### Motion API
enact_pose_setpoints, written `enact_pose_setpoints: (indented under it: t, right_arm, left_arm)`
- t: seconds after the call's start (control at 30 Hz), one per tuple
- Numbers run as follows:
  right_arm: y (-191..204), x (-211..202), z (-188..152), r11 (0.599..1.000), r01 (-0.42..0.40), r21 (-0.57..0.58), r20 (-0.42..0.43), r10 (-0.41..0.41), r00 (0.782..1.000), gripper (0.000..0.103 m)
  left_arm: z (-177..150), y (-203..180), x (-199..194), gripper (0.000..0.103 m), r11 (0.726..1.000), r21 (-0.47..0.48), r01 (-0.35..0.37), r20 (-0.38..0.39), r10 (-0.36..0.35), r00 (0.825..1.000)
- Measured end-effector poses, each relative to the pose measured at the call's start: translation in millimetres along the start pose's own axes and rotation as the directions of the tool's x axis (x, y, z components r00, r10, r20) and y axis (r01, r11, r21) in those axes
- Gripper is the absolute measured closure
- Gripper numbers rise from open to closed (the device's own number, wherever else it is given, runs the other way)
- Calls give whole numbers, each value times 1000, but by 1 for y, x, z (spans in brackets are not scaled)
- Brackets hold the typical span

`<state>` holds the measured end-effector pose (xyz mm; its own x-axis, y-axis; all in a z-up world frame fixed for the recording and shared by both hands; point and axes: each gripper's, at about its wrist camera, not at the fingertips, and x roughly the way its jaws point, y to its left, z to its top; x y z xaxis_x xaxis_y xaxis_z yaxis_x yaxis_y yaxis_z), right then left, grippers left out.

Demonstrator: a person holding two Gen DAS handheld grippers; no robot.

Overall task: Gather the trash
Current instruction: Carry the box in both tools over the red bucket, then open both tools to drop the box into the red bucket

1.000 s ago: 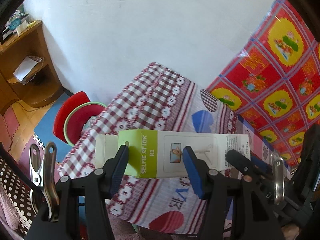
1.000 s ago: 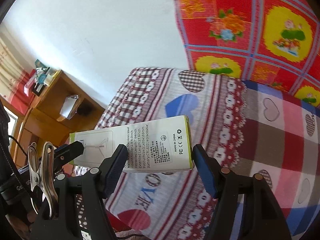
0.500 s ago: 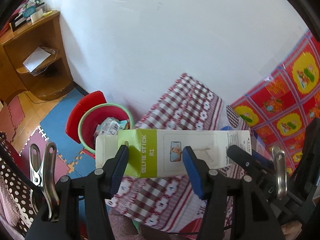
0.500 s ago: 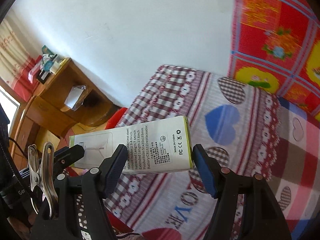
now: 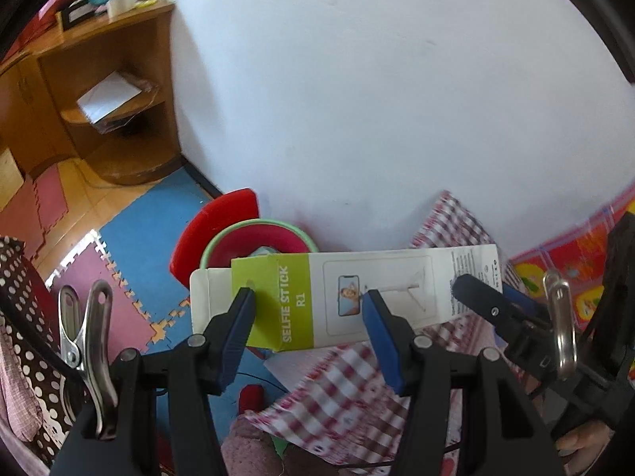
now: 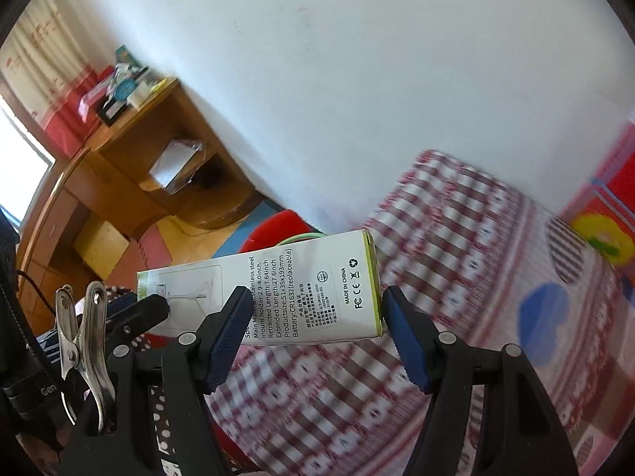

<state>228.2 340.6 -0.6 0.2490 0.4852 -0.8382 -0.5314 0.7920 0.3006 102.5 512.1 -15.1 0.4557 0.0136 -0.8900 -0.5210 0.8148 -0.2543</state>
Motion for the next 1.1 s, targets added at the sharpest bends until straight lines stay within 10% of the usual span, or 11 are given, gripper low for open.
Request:
enact_pose_setpoints:
  t: [1.1]
  right_arm:
    - [38, 175, 69, 992, 65, -106, -201, -86, 976, 33]
  left_arm:
    - [44, 92, 157, 48, 994, -85, 68, -166, -81, 983]
